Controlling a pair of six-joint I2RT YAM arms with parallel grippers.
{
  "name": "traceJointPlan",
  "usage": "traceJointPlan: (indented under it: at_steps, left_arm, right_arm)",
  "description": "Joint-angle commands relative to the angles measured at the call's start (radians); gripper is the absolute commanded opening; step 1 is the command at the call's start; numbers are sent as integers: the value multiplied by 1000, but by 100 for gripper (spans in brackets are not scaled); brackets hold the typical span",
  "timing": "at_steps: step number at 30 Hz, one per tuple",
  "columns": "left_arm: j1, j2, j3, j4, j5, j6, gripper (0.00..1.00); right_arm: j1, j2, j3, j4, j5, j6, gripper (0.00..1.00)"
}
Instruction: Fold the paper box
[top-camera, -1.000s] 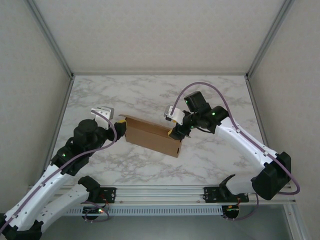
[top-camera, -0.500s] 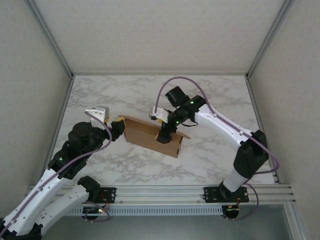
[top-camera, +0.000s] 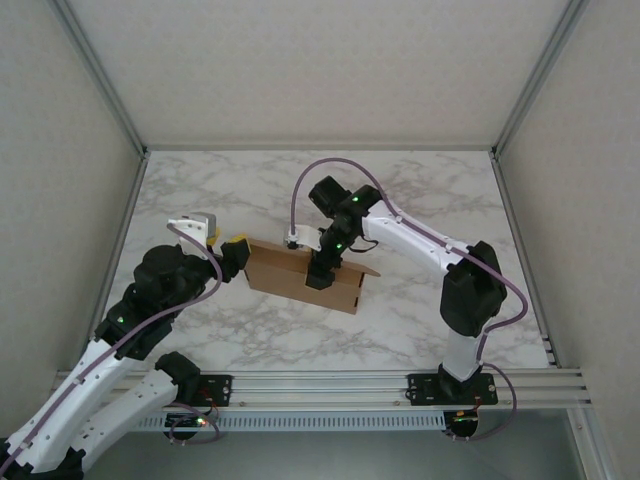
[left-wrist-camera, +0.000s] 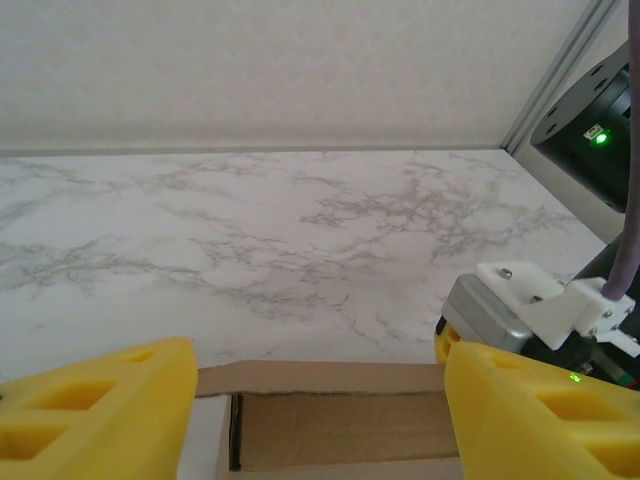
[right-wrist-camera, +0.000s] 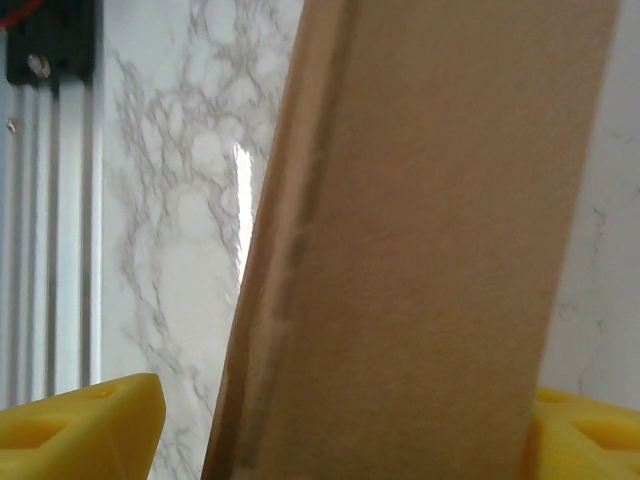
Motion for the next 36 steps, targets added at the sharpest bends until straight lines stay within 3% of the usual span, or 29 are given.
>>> traceJointPlan:
  at_steps: [1, 9, 26, 27, 29, 31, 36]
  left_arm:
    - [9, -10, -13, 17, 6, -7, 67]
    - [9, 5, -18, 27, 14, 0, 67]
    - [4, -2, -21, 18, -6, 8, 67]
    - [4, -2, -23, 18, -10, 9, 67]
    - [5, -4, -22, 18, -24, 16, 67]
    - [4, -8, -22, 17, -31, 31, 68]
    - [-10, 5, 28, -44, -63, 133, 70]
  right_arm:
    - [18, -2, 23, -55, 73, -105, 81]
    - [20, 14, 46, -100, 148, -289, 77]
    - [33, 8, 33, -82, 254, -388, 64]
    - [33, 2, 38, -71, 245, -379, 66]
    - [30, -30, 35, -19, 196, -321, 83]
    - [20, -73, 24, 30, 135, -282, 91]
    - [-7, -257, -85, 213, 16, -129, 93]
